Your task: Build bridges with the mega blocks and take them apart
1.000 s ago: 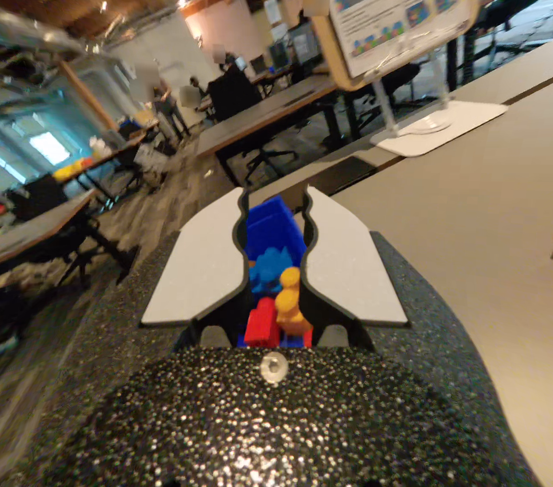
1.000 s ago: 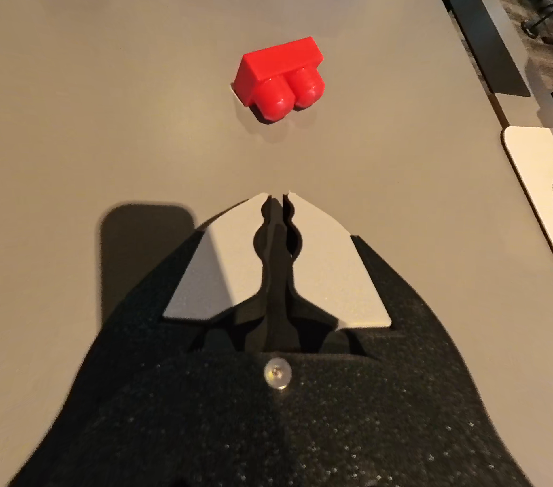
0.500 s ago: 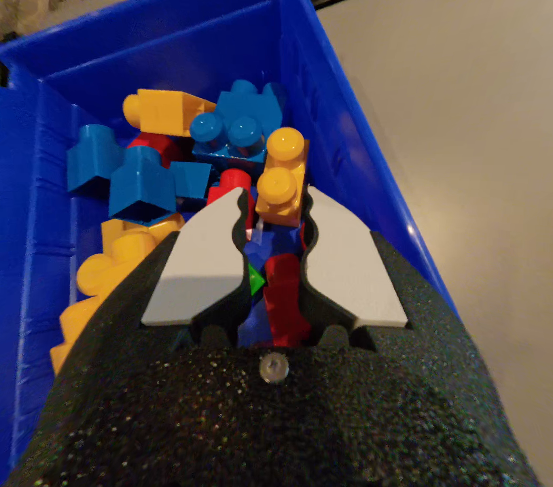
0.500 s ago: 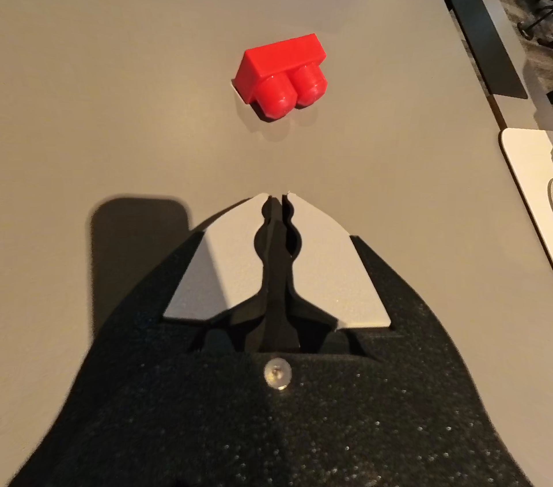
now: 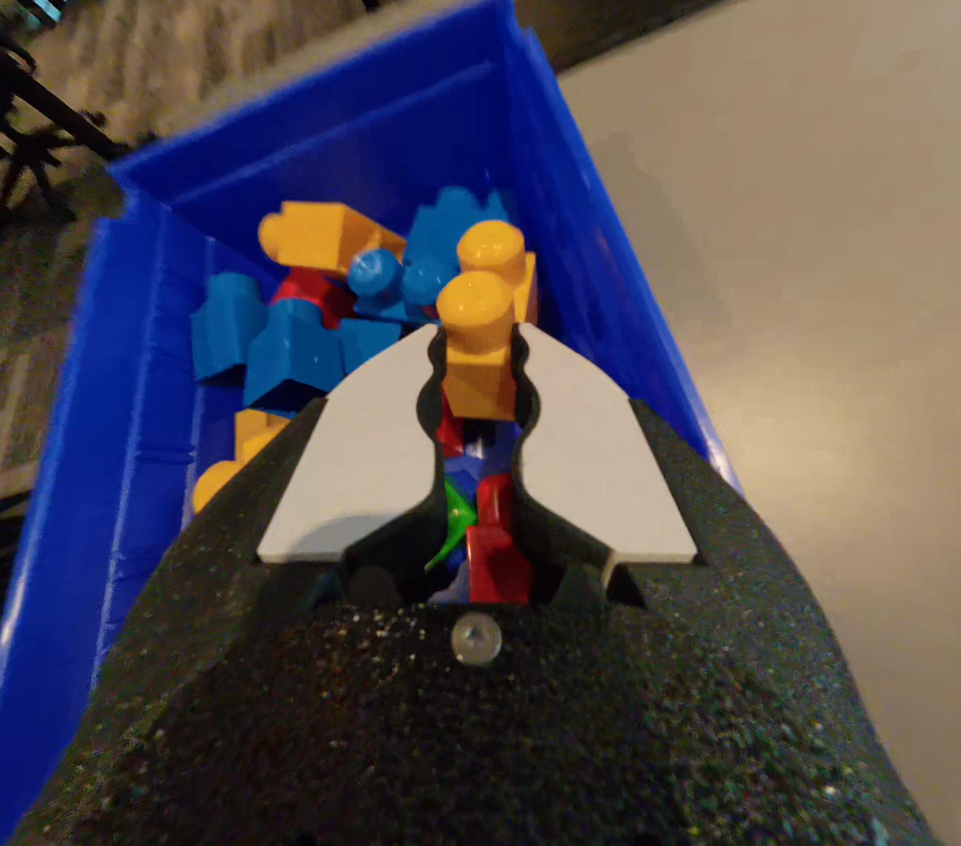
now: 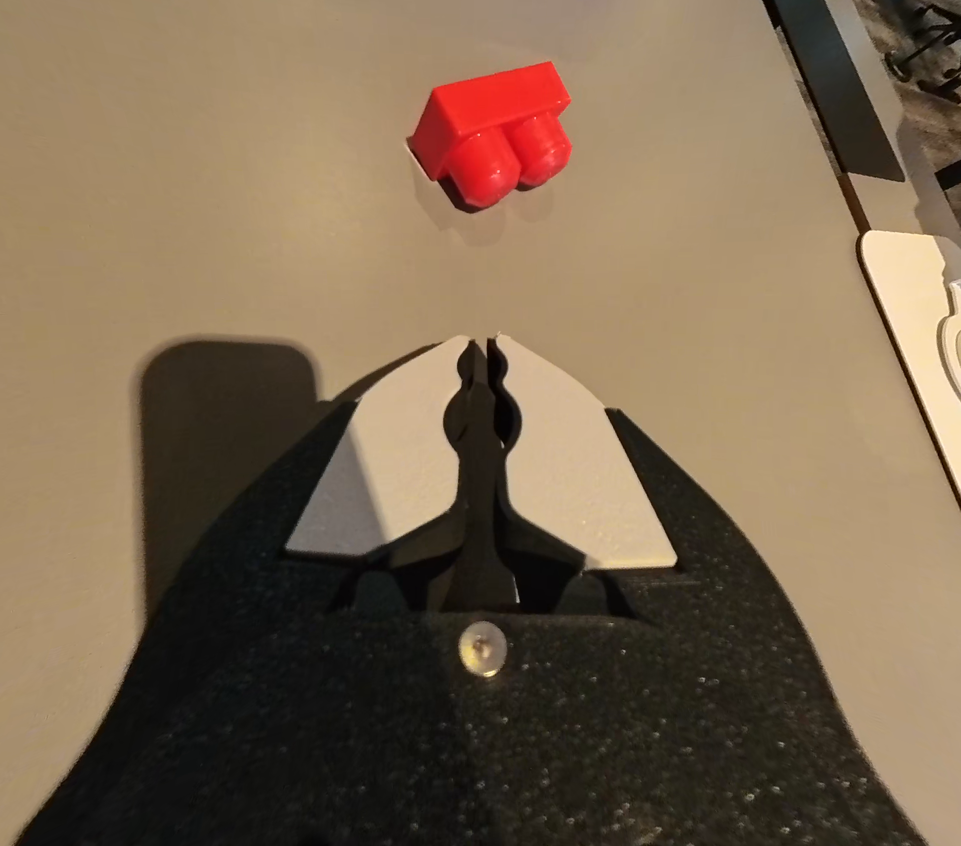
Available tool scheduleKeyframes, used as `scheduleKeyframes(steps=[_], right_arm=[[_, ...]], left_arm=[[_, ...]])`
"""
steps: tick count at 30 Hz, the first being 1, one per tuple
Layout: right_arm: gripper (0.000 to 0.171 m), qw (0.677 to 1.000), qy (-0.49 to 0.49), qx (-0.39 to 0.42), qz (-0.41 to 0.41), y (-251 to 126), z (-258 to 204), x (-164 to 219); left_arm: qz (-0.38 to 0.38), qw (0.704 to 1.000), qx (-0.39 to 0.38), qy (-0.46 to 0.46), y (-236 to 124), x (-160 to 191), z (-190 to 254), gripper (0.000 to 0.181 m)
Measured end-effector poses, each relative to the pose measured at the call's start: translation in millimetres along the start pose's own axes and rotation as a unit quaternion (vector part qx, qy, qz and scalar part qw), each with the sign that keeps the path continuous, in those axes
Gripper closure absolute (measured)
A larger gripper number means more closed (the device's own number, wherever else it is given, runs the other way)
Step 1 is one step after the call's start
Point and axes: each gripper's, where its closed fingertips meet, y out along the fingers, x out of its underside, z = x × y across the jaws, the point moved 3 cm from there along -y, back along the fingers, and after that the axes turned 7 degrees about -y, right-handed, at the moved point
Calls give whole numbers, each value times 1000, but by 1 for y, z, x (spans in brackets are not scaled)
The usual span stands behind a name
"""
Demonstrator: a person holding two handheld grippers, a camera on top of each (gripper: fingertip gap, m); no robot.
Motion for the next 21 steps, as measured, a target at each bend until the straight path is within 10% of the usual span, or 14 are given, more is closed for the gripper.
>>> scheduleKeyframes(steps=[8, 14, 21], right_arm=[[168, 1000, -1, -1, 0, 0, 0, 0], [168, 1000, -1, -2, 1, 0, 0, 0], [169, 1000, -5, -1, 1, 0, -1, 0]], left_arm=[[219, 972, 84, 24, -60, -57, 32, 181], [133, 989, 24, 62, -45, -43, 25, 181], [38, 995, 17, -92, -38, 0, -32, 160]])
